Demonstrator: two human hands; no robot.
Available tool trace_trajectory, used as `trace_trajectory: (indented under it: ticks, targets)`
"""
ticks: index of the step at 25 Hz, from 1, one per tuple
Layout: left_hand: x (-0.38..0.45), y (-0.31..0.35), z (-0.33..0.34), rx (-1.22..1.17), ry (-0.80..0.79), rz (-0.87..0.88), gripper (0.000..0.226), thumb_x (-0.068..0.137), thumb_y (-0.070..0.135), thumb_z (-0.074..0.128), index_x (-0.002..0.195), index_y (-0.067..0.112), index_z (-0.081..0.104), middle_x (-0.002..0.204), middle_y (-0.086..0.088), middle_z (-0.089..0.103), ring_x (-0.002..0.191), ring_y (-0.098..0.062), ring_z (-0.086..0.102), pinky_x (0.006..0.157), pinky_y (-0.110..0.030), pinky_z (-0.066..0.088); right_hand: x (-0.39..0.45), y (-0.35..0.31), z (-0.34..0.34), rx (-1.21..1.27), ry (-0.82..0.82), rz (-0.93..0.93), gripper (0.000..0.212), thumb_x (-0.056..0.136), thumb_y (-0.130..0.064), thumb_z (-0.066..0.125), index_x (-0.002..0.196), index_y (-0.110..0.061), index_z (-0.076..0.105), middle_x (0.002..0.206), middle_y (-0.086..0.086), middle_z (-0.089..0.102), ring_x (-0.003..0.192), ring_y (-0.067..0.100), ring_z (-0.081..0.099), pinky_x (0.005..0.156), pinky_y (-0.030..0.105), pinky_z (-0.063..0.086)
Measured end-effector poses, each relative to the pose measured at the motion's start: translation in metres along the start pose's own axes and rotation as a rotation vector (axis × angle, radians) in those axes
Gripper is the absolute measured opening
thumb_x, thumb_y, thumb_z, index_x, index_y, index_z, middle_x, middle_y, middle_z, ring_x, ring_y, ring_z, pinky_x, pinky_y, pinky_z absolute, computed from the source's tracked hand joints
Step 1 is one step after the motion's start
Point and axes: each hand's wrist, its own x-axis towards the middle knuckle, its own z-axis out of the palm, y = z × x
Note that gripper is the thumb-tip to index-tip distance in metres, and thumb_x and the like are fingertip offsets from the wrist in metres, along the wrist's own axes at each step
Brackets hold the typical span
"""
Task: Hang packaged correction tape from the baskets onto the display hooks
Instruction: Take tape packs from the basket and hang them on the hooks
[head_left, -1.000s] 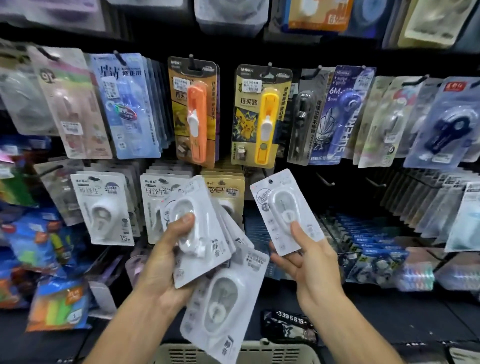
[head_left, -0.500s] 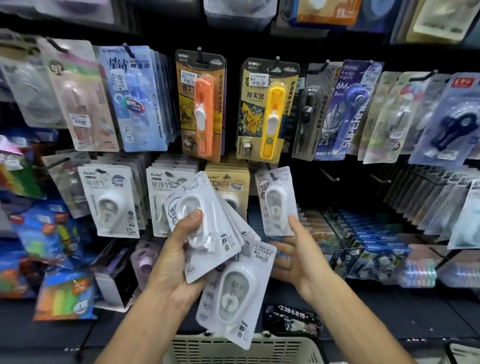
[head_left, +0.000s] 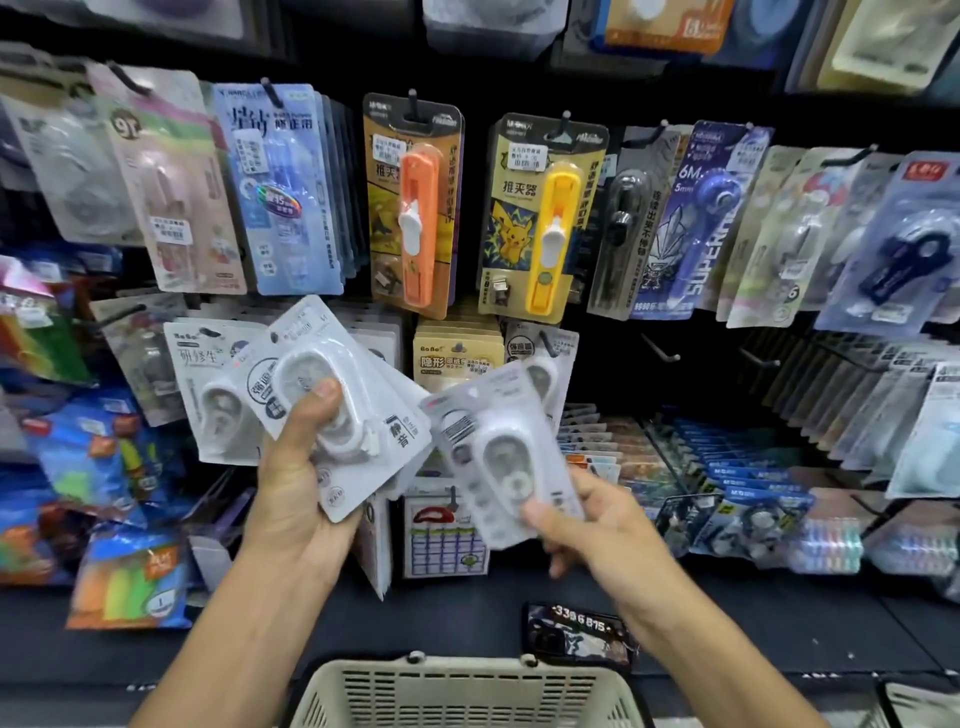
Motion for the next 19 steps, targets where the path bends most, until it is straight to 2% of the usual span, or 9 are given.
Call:
trace_trajectory:
  ticks: [3, 5, 7, 9, 11, 13, 15, 17, 19]
  targets:
    - [0.002, 0.007, -0.001, 0.109, 0.012, 0.018, 0.065, 0.078, 0.023, 0.072, 0.140, 0.012, 0.056, 0.135, -0.009, 0.066, 0.124, -0.028, 0.064, 0.072, -0.043, 0.062, 0.018, -0.008, -0.026, 0.086, 0.211, 0.000, 0.019, 0.093, -0.017, 0.069, 0.111, -0.017, 0.073, 0.084, 0.007, 0.072, 0.055, 0.012, 0.052, 0.053, 0.030, 0.052]
    - [0.001, 0.004, 0.000, 0.169, 0.002, -0.003, 0.080, 0.074, 0.024, 0.073, 0.149, 0.012, 0.046, 0.148, -0.017, 0.054, 0.132, -0.036, 0.056, 0.066, -0.041, 0.062, 0.027, -0.011, -0.033, 0.111, 0.251, 0.031, 0.019, 0.095, -0.020, 0.067, 0.112, -0.015, 0.071, 0.084, 0.012, 0.072, 0.050, 0.014, 0.049, 0.051, 0.031, 0.052]
    - [0.001, -0.003, 0.001, 0.208, -0.024, -0.032, 0.085, 0.069, 0.023, 0.076, 0.148, 0.015, 0.047, 0.146, -0.019, 0.056, 0.127, -0.038, 0.060, 0.069, -0.048, 0.063, 0.031, -0.010, -0.034, 0.078, 0.238, 0.035, 0.019, 0.096, -0.024, 0.065, 0.112, -0.014, 0.071, 0.075, 0.015, 0.069, 0.045, 0.015, 0.046, 0.046, 0.030, 0.048]
    - [0.000, -0.010, 0.003, 0.204, -0.009, -0.048, 0.081, 0.068, 0.019, 0.075, 0.145, 0.016, 0.052, 0.138, -0.014, 0.063, 0.113, -0.030, 0.070, 0.078, -0.055, 0.062, 0.032, -0.008, -0.033, 0.022, 0.246, 0.019, 0.020, 0.096, -0.030, 0.065, 0.110, -0.016, 0.071, 0.060, 0.013, 0.063, 0.041, 0.014, 0.043, 0.041, 0.028, 0.042]
    - [0.000, -0.013, 0.003, 0.145, -0.030, -0.087, 0.068, 0.066, 0.017, 0.078, 0.132, 0.015, 0.064, 0.122, -0.010, 0.073, 0.100, -0.023, 0.075, 0.073, -0.051, 0.064, 0.033, -0.006, -0.032, 0.057, 0.267, 0.047, 0.023, 0.094, -0.032, 0.068, 0.111, -0.016, 0.068, 0.055, 0.006, 0.058, 0.040, 0.013, 0.043, 0.040, 0.028, 0.041]
    - [0.000, -0.014, 0.001, 0.074, -0.065, -0.124, 0.052, 0.063, 0.019, 0.080, 0.115, 0.017, 0.073, 0.103, -0.006, 0.078, 0.089, -0.021, 0.077, 0.062, -0.042, 0.063, 0.035, -0.005, -0.030, 0.226, 0.284, 0.157, 0.034, 0.092, -0.028, 0.072, 0.119, -0.014, 0.059, 0.072, 0.004, 0.070, 0.047, 0.016, 0.055, 0.044, 0.031, 0.049]
    - [0.001, -0.015, -0.001, 0.105, -0.054, -0.148, 0.068, 0.058, 0.024, 0.084, 0.124, 0.016, 0.069, 0.104, -0.006, 0.077, 0.090, -0.022, 0.077, 0.061, -0.042, 0.062, 0.033, 0.000, -0.023, 0.253, 0.351, 0.184, 0.044, 0.092, -0.026, 0.072, 0.128, -0.022, 0.046, 0.101, 0.006, 0.073, 0.064, 0.023, 0.067, 0.056, 0.038, 0.059]
    - [-0.001, -0.021, 0.000, 0.233, -0.008, -0.156, 0.085, 0.056, 0.020, 0.088, 0.136, 0.017, 0.059, 0.109, -0.007, 0.076, 0.092, -0.026, 0.076, 0.062, -0.048, 0.061, 0.027, 0.003, -0.010, 0.046, 0.395, -0.013, 0.037, 0.090, -0.041, 0.070, 0.122, -0.035, 0.052, 0.106, -0.003, 0.069, 0.079, 0.015, 0.069, 0.070, 0.037, 0.060]
    - [-0.006, -0.034, 0.005, 0.343, 0.013, -0.143, 0.089, 0.051, 0.016, 0.091, 0.133, 0.021, 0.058, 0.109, -0.008, 0.077, 0.090, -0.029, 0.077, 0.064, -0.048, 0.061, 0.017, -0.003, 0.012, -0.109, 0.178, -0.228, 0.029, 0.080, -0.057, 0.069, 0.103, -0.040, 0.066, 0.098, -0.011, 0.071, 0.086, 0.005, 0.067, 0.074, 0.025, 0.055]
